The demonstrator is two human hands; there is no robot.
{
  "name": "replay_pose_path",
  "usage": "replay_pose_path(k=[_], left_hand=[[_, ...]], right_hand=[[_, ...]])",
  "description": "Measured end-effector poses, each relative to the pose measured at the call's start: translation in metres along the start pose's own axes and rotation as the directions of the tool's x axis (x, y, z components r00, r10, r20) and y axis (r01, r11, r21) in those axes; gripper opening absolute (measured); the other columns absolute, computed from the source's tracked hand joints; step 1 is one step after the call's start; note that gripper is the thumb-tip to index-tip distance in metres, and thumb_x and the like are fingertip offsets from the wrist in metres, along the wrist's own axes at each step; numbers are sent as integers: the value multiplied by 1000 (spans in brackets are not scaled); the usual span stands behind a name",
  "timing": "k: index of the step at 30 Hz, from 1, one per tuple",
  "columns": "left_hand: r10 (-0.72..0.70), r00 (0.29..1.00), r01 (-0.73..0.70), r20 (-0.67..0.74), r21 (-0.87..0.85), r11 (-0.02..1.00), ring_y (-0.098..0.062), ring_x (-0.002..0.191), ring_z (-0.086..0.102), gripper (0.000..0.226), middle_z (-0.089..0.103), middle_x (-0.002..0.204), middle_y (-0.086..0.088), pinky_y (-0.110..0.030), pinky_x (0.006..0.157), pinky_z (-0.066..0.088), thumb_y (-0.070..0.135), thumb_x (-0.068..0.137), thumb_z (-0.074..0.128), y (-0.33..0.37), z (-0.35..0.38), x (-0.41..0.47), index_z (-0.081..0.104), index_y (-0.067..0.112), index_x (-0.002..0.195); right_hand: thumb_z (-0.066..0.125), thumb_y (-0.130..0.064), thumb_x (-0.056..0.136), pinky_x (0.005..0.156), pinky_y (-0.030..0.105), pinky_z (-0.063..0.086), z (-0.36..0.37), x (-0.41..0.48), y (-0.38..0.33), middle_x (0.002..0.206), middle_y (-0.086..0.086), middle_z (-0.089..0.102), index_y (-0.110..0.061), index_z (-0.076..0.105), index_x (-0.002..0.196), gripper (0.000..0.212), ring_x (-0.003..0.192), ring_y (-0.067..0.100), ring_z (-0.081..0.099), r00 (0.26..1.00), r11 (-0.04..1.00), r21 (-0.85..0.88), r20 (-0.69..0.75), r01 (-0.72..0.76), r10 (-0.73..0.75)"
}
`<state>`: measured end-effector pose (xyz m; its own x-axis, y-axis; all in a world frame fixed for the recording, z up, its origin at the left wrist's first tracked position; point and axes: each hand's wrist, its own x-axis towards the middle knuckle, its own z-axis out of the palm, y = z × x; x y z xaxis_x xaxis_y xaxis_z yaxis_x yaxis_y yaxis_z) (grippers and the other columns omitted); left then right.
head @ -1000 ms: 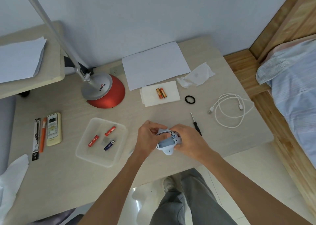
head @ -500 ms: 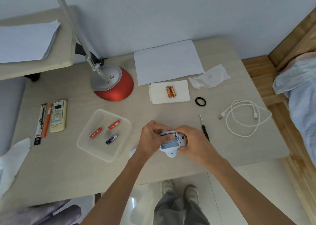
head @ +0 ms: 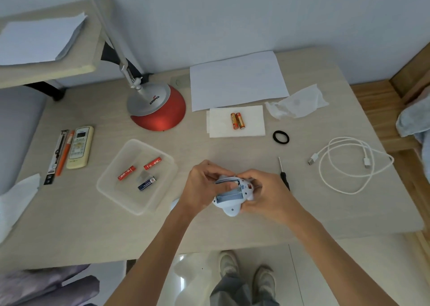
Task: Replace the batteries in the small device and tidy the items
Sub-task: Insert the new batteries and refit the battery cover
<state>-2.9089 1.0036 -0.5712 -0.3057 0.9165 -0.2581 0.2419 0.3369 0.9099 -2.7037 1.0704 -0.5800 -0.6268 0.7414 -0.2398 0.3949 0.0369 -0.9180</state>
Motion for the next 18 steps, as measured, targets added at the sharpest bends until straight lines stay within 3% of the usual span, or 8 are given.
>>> replay_pose_path(k=[3,5,8,10,12,15,18], left_hand=[[-35,999,35,10,35,999,-7,81,70,32,69,100,1,-24,77,58,11,72,99,2,-3,-2,87,30,94],[-50,999,49,19,58,997,-8,85,72,37,70,102,3,-27,81,60,11,72,99,6,-6,-2,85,39,92],[-38,999,38,-3,130,991,-11,97,75,32,73,106,3,-28,90,63,19,76,98,20,-14,3,84,34,100],[50,997,-31,-64,263,964,-9,100,73,36,74,109,4,-27,93,61,28,78,96,31,-20,14,82,27,111],[171,982,-121,-84,413,903,-14,104,72,46,72,114,1,-32,97,59,34,81,94,40,-25,35,78,20,122],[304,953,-237,-5,616,751,-24,116,65,61,66,125,-8,-33,105,51,33,87,89,52,-24,74,69,8,139],[317,943,-293,106,718,632,-30,129,54,75,57,136,-14,-37,113,43,36,91,85,58,-15,112,55,2,151]], right_hand=[[101,-24,55,86,42,65,1,-2,1,101,-7,82,-22,75,114,64,92,13,79,1000,999,34,3,-4,4],[98,-31,52,84,38,66,2,-4,0,98,-7,82,-20,75,113,66,89,12,79,1000,998,58,-10,-3,4],[94,-40,50,81,37,65,2,-6,-2,96,-7,81,-22,76,111,67,87,16,78,1000,997,77,-21,4,-2],[94,-39,51,82,39,65,3,-7,-3,97,-8,81,-24,76,112,65,88,16,78,1000,997,79,-22,8,-7],[95,-37,52,85,40,64,3,-8,-2,99,-10,81,-27,75,112,63,90,15,77,1000,997,69,-26,13,-11],[98,-31,54,86,40,64,3,-8,-2,99,-12,80,-32,74,110,61,92,15,76,1000,998,59,-20,15,-14],[100,-26,57,84,37,63,3,-8,-1,99,-13,79,-31,74,110,60,89,14,75,1000,999,43,-11,24,-24]])
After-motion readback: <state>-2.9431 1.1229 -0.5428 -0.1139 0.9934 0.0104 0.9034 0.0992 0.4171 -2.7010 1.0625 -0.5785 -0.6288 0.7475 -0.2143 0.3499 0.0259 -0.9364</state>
